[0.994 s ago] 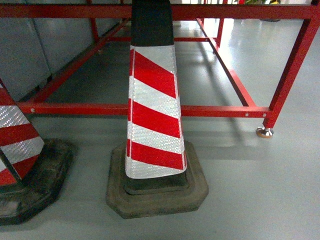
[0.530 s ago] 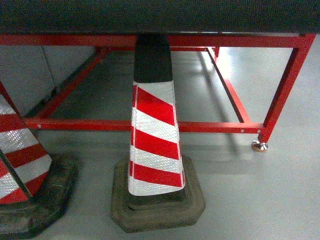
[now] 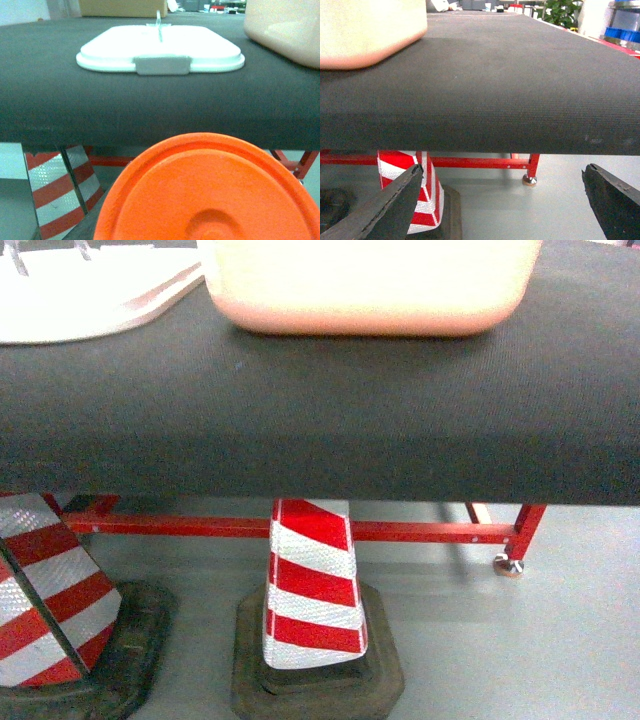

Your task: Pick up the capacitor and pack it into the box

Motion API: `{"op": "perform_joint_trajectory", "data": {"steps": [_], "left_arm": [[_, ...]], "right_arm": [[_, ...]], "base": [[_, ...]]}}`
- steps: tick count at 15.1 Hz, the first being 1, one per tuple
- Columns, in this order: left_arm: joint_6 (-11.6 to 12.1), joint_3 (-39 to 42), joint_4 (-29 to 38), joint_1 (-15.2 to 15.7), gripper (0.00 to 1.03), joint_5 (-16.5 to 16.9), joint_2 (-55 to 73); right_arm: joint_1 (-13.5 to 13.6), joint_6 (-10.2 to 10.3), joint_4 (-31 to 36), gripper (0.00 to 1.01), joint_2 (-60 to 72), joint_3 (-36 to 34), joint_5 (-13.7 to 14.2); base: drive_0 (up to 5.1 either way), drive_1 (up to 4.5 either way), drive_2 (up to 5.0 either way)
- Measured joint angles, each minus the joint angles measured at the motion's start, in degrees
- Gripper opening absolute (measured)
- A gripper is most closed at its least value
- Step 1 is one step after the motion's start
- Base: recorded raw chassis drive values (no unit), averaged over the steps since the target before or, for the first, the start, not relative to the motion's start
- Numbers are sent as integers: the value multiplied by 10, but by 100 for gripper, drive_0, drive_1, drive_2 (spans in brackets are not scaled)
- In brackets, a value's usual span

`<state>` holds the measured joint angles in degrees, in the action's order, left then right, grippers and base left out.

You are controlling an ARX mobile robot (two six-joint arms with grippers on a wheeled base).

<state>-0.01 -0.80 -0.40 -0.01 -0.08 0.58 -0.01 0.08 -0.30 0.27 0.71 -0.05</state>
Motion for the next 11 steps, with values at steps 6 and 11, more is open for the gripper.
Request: {"op": "perform_joint_trajectory", "data": {"steps": [6, 11], "left_arm": [[0, 0, 0, 0, 43, 1, 0], [0, 0, 3, 0, 43, 1, 0]], "right_arm": [[0, 1, 0, 98, 0, 0, 1], [0, 1, 2, 98, 0, 0, 0]], "base": [[0, 0, 0], [0, 0, 0]]}}
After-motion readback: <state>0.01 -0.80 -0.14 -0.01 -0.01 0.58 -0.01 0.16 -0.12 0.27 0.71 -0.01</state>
